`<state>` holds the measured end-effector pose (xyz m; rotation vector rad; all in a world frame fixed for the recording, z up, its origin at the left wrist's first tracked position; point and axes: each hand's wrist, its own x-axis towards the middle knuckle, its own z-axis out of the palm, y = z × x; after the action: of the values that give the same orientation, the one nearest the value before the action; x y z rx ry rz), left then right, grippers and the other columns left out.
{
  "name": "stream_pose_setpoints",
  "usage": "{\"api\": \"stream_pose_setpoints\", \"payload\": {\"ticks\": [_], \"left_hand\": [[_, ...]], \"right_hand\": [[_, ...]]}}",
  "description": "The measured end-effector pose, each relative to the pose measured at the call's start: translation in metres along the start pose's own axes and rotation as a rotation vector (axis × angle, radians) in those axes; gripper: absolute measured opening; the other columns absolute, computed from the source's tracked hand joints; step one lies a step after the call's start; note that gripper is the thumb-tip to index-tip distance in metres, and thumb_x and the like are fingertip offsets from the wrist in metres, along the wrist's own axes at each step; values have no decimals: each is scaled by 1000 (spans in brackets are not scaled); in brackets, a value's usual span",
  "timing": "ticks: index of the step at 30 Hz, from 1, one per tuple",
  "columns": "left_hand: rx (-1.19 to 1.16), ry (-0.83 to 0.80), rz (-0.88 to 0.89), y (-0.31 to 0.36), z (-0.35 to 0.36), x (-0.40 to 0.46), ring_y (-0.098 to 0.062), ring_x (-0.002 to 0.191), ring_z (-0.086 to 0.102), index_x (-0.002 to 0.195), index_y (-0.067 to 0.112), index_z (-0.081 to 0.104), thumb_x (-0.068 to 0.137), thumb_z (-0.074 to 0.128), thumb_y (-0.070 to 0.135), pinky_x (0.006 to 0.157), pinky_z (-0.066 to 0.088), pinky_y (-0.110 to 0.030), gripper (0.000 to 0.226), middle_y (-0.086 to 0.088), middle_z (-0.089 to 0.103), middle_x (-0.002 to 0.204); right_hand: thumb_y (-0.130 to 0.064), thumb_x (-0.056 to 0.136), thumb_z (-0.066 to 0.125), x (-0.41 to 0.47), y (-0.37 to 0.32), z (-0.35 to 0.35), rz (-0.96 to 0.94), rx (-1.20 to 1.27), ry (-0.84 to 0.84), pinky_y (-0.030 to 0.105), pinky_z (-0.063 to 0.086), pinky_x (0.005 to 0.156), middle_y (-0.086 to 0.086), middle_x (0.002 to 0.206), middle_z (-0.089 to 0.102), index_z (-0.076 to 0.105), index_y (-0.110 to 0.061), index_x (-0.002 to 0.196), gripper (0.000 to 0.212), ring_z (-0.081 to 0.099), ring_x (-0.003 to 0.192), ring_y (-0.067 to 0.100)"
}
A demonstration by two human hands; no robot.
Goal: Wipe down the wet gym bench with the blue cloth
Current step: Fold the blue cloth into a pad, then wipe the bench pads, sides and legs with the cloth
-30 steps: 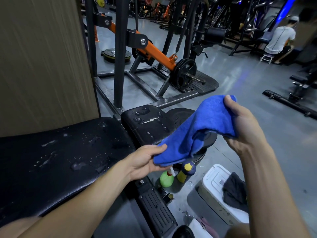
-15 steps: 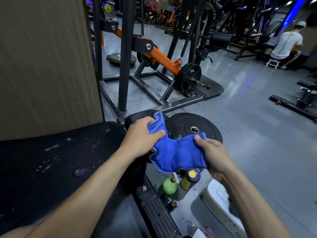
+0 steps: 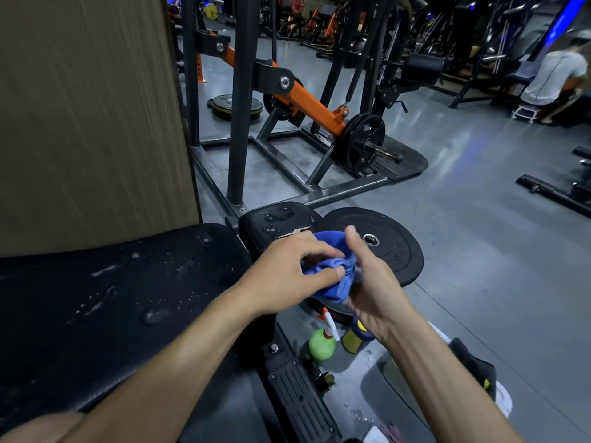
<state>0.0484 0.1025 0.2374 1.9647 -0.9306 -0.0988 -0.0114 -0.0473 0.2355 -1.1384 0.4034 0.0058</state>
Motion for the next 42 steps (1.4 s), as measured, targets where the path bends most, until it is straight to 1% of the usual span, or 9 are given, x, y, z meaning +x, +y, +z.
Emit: {"api": "stream_pose_setpoints", "payload": {"ticks": [6, 11, 17, 22, 25, 28, 33, 37, 42], "left_hand": [[-228, 35, -155, 1, 14, 2, -11, 88, 69, 96, 29, 78, 88, 65, 25, 88, 53, -36, 15, 8, 73, 95], [159, -7, 65, 4, 4, 3, -11, 93, 60, 106, 28, 71, 97, 56, 21, 88, 48, -36, 19, 8, 62, 95], [200, -164, 246, 14, -8, -10, -9, 90, 58, 115, 22, 71, 94, 63, 22, 85, 47, -26, 23, 4, 61, 96], [-237, -304, -37, 17, -17, -27, -25, 86, 70, 107, 17, 74, 89, 67, 4, 88, 58, -40, 23, -6, 73, 96], [-360, -20, -145, 8, -30, -25, -17, 76, 70, 97, 15, 74, 91, 63, 0, 83, 59, -46, 19, -4, 74, 86], [-485, 275, -354, -4, -29, -27, -17, 93, 69, 108, 25, 68, 89, 72, 25, 89, 56, -40, 19, 5, 71, 104], [-1051, -49, -572, 6, -4, -33, -25, 110, 68, 118, 12, 70, 87, 69, 46, 102, 51, -47, 46, -5, 72, 117], [-932, 193, -558, 3, 7, -16, -29, 107, 70, 107, 10, 72, 89, 72, 32, 99, 54, -46, 28, -11, 76, 107], [-603, 167, -489, -15, 22, 1, -12, 89, 72, 102, 19, 72, 90, 69, 39, 80, 56, -29, 23, 3, 77, 97]], "right_hand": [[-18, 97, 60, -2, -1, -8, -31, -88, 135, 58, 55, 86, 28, 100, 73, 71, 7, 104, 28, 72, 82, 36], [-8, 92, 60, -4, -3, -10, -12, -89, 204, 69, 46, 91, 34, 105, 69, 70, 8, 105, 23, 67, 89, 41], [1, 89, 57, -12, -9, -13, -56, -111, 222, 51, 55, 78, 29, 88, 66, 67, 13, 99, 19, 63, 81, 37], [-11, 86, 64, -27, -19, -14, -100, -169, 285, 51, 48, 74, 21, 90, 70, 66, 8, 108, 29, 65, 79, 33], [-23, 77, 67, -37, -25, -12, -63, -128, 280, 51, 47, 77, 19, 101, 72, 64, 2, 117, 47, 66, 85, 34], [-28, 79, 66, -46, -30, -8, -41, -104, 235, 45, 50, 76, 15, 104, 73, 68, -8, 112, 38, 68, 85, 32], [-26, 96, 56, -50, -32, -4, -12, -11, 102, 30, 56, 54, 13, 97, 75, 67, -4, 114, 31, 72, 73, 26], [-37, 100, 54, -45, -18, -16, 68, -55, 8, 33, 61, 63, 22, 117, 71, 64, -1, 124, 44, 72, 95, 31], [-18, 93, 64, -21, -17, -37, 112, -117, -44, 35, 62, 71, 28, 115, 69, 64, 8, 121, 38, 72, 97, 33]]}}
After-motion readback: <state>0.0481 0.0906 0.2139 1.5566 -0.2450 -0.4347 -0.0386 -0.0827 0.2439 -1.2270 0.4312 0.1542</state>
